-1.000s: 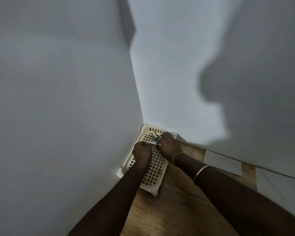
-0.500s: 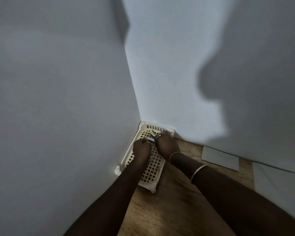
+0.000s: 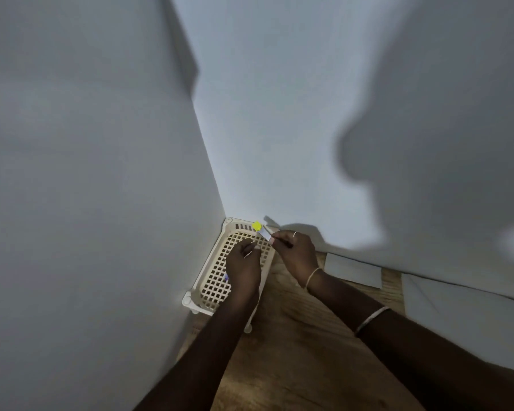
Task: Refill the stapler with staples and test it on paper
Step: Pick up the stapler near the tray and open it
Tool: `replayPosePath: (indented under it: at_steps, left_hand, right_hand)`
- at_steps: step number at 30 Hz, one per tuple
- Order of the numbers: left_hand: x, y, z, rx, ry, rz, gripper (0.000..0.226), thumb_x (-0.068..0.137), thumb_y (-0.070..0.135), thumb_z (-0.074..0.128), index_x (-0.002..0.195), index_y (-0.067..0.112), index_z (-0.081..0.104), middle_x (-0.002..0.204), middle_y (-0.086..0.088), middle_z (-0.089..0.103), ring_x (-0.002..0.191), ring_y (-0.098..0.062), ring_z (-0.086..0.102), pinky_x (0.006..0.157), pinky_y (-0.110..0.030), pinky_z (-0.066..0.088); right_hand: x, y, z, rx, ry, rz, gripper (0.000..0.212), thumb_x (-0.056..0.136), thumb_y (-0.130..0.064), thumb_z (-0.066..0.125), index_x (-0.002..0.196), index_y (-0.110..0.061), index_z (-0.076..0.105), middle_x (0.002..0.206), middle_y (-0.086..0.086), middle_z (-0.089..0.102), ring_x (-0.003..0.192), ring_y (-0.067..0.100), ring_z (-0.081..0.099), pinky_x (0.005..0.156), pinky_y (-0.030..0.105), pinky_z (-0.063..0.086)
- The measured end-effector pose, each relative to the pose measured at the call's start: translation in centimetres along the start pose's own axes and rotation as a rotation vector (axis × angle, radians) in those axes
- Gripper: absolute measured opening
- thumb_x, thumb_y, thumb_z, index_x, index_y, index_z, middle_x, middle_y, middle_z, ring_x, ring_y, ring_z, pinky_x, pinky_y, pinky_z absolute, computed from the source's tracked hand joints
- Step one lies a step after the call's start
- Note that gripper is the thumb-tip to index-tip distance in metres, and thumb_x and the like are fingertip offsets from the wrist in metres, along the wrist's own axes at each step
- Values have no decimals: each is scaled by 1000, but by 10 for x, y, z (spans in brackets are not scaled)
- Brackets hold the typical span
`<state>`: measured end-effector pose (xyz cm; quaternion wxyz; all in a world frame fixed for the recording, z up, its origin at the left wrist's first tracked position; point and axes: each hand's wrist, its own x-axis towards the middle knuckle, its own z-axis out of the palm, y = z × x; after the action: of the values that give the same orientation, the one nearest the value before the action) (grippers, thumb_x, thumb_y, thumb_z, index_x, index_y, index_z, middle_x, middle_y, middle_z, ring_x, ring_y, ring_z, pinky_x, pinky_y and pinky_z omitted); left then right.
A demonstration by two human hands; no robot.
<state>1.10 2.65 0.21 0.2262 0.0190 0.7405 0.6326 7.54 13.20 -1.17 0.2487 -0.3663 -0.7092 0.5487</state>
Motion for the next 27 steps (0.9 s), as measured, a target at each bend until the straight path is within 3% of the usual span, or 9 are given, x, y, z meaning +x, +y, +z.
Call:
replayPosePath:
  at_steps: [2, 4, 6, 9, 14, 20, 23, 25, 27]
  left_hand:
    - [-14, -2, 6, 2, -35, 24, 33, 94, 8, 68, 127, 5, 67, 115, -5, 74, 112, -22, 69, 101, -41, 55]
    - [-31, -2, 12, 21, -132, 57, 26, 96, 12, 67, 121, 7, 70, 106, -3, 74, 104, -21, 68, 93, -37, 56]
    - [-54, 0, 16, -60, -298, 61, 19, 99, 18, 66, 115, 20, 74, 98, -2, 75, 94, -17, 67, 84, -34, 53]
    - [-85, 3, 25, -237, -509, -5, 27, 101, 21, 65, 127, 27, 70, 110, -6, 77, 108, -17, 72, 92, -37, 58]
    - [-128, 8, 38, -363, -610, -35, 32, 98, 16, 68, 129, 21, 69, 116, -17, 75, 113, -26, 72, 95, -42, 59]
    - [-173, 6, 53, -367, -646, 34, 24, 91, 12, 76, 115, 15, 75, 106, -18, 78, 100, -28, 74, 86, -39, 60]
    - [-192, 1, 60, -392, -595, 64, 21, 92, 3, 73, 112, 8, 72, 98, -19, 78, 100, -30, 73, 90, -42, 60]
    - [-203, -2, 65, -400, -564, 92, 18, 92, -2, 71, 110, 2, 71, 76, -10, 67, 88, -25, 70, 91, -45, 61]
    - [-213, -2, 70, -393, -521, 111, 10, 91, -4, 71, 101, -5, 68, 69, -9, 49, 79, -22, 65, 88, -46, 62]
  right_hand:
    - [-12, -3, -17, 139, 5, 34, 14, 90, -12, 73, 102, -7, 76, 89, 3, 77, 82, 12, 70, 82, 36, 57]
    - [-26, -7, -32, 298, -9, 66, 18, 92, -7, 70, 108, -1, 73, 86, 5, 76, 75, 12, 67, 76, 33, 57]
    - [-42, -11, -49, 446, -23, 109, 21, 94, -4, 66, 114, 3, 69, 98, 17, 75, 87, 23, 68, 83, 39, 59]
    - [-66, -14, -75, 571, -31, 130, 24, 97, -4, 61, 118, 6, 64, 113, 30, 69, 100, 35, 67, 94, 51, 53]
    - [-107, -19, -117, 695, -29, 106, 25, 100, -4, 55, 121, 9, 58, 115, 30, 68, 101, 35, 68, 85, 39, 58]
    - [-154, -21, -154, 493, 18, 29, 21, 102, -8, 53, 117, 1, 64, 105, 18, 76, 94, 25, 73, 80, 37, 59]
    - [-171, -24, -168, 393, 73, -30, 18, 102, -10, 55, 110, -3, 69, 101, 11, 77, 93, 17, 72, 83, 33, 57]
    - [-179, -27, -176, 344, 99, -86, 15, 101, -12, 58, 105, -8, 72, 98, 8, 77, 93, 14, 71, 82, 26, 55]
    - [-186, -30, -184, 266, 125, -143, 11, 97, -14, 64, 102, -15, 75, 96, 0, 77, 93, 8, 71, 77, 20, 54]
